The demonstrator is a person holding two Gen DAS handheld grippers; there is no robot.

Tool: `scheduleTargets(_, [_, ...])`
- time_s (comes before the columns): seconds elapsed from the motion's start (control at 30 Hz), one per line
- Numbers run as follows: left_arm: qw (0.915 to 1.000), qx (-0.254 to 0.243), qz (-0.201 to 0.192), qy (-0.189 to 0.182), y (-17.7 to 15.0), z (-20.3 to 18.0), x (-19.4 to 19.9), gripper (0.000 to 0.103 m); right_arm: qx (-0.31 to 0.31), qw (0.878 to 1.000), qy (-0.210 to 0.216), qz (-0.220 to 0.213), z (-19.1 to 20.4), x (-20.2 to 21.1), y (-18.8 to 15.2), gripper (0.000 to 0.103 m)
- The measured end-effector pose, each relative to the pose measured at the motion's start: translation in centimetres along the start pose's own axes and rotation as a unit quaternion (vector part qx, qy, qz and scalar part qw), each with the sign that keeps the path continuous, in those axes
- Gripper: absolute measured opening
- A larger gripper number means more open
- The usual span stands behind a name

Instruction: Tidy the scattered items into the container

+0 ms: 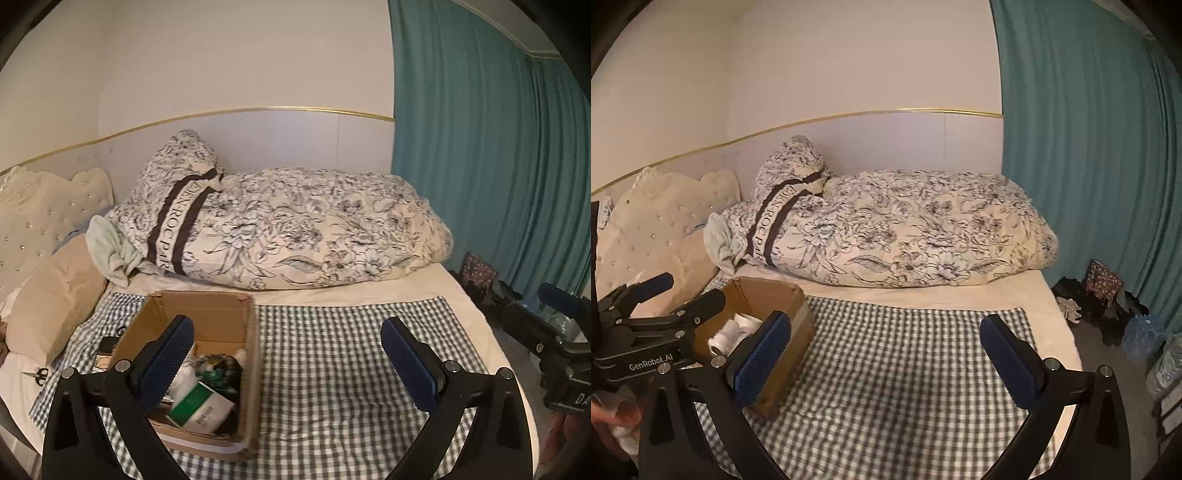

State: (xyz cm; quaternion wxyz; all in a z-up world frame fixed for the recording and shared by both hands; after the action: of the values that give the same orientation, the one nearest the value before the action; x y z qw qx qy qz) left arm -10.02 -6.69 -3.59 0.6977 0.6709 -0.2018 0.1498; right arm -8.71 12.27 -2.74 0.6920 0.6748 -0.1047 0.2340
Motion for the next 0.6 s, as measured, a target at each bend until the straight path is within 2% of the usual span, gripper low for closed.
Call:
scheduleTargets(0.33, [0.9999,-0.008,0.009,-0.012,-0.6,-4.0,-0.4,0.103,-0.015,1.000,-0.023,0.008,-5.0,1.7,-1.5,0.103])
scheduleTargets(0.6, [0.9996,-0.021,0.014,-0.009,-0.9,-5.9,-0.9,0.103,-0.027,0.999,-0.028,0.010,-7.1,2.2,-2.3,0.103])
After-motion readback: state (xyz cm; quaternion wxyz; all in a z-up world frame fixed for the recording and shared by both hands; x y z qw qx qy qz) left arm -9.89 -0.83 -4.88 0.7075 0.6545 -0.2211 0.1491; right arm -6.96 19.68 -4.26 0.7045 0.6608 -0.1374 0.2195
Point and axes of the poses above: each gripper's, at about its wrist camera, not at the fingertips, and x roughly against the way its jaws point, z to its left, y to its top, the point moved 4 cm from there along -x, roughly the way its jaws point, and after that the axes turned 3 degrees about -x, right-handed, at the moved point
